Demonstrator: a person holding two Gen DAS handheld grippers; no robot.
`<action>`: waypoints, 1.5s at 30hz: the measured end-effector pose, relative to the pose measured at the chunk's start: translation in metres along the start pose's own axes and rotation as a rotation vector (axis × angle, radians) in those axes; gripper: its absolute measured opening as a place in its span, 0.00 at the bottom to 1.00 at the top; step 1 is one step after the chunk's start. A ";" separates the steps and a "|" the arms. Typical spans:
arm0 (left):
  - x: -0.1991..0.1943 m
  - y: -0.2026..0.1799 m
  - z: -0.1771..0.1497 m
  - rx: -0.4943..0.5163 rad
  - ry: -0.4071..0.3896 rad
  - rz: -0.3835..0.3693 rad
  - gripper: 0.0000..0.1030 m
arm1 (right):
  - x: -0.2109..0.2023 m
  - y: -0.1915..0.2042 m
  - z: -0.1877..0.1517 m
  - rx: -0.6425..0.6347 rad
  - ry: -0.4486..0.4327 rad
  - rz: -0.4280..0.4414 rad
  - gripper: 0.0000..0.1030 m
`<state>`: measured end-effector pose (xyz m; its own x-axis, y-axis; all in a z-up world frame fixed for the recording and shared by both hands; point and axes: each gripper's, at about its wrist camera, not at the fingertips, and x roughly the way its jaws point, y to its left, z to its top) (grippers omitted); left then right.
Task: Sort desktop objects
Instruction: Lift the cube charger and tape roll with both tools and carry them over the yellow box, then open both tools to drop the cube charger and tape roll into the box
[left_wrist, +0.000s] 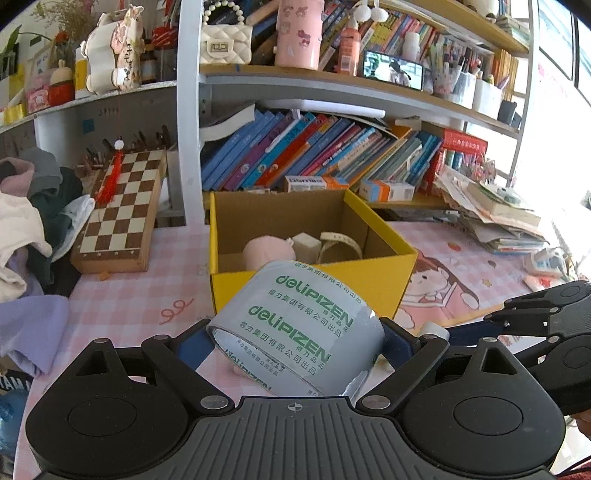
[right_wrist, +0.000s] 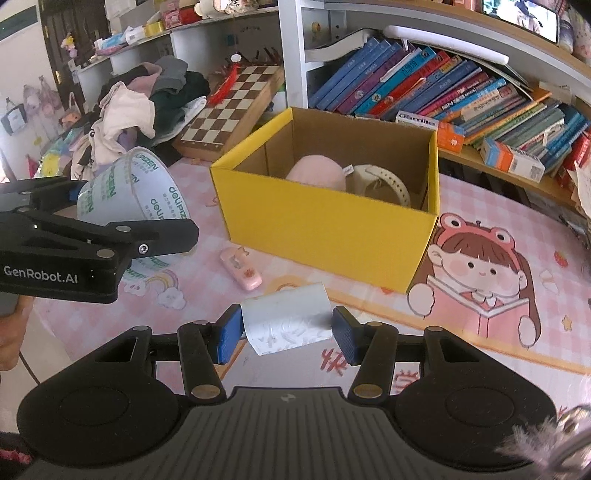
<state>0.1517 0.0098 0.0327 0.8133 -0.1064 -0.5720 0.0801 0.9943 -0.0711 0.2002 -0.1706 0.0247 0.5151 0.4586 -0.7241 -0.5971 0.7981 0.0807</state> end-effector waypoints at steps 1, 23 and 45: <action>0.001 0.000 0.002 -0.001 -0.003 0.000 0.91 | 0.000 -0.002 0.003 -0.001 -0.002 -0.001 0.49; 0.064 -0.007 0.061 0.022 -0.048 0.052 0.91 | 0.015 -0.091 0.120 -0.028 -0.200 -0.066 0.49; 0.161 -0.040 0.085 0.079 0.090 0.042 0.91 | 0.147 -0.084 0.215 -0.152 -0.062 0.067 0.49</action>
<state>0.3289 -0.0457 0.0129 0.7623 -0.0620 -0.6442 0.0955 0.9953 0.0172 0.4582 -0.0864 0.0588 0.5050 0.5360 -0.6765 -0.7154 0.6984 0.0193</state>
